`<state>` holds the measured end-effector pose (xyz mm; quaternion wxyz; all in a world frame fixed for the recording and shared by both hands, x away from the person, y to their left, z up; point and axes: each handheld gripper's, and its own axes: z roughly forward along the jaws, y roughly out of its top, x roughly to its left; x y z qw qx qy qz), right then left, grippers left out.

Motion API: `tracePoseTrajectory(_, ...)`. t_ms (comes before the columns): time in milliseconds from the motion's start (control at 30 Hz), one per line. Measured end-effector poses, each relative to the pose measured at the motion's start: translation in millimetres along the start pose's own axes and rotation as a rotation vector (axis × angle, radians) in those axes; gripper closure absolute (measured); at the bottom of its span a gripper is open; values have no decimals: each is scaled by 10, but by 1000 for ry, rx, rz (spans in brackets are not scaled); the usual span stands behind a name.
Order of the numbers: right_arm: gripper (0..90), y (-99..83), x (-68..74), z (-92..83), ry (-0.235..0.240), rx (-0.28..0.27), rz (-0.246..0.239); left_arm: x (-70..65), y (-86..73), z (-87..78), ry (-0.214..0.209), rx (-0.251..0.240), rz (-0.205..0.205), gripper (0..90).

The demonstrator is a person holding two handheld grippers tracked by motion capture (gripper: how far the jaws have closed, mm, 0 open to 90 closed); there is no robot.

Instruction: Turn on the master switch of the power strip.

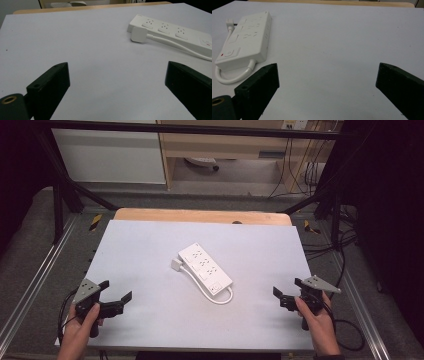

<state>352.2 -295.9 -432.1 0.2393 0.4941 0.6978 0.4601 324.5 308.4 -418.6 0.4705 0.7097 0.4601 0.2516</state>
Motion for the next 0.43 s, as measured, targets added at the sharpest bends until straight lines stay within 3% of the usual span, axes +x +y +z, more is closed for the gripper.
tracePoseTrajectory(300, 50, -72, 74, 153, 17, 60, -28, -3, 2, 5, -3, -1, 3, 58)
tracePoseTrajectory(433, 41, -127, 118, 257, 0, 137, -22, -9, 3, 17, -3, 5, 5, 57)
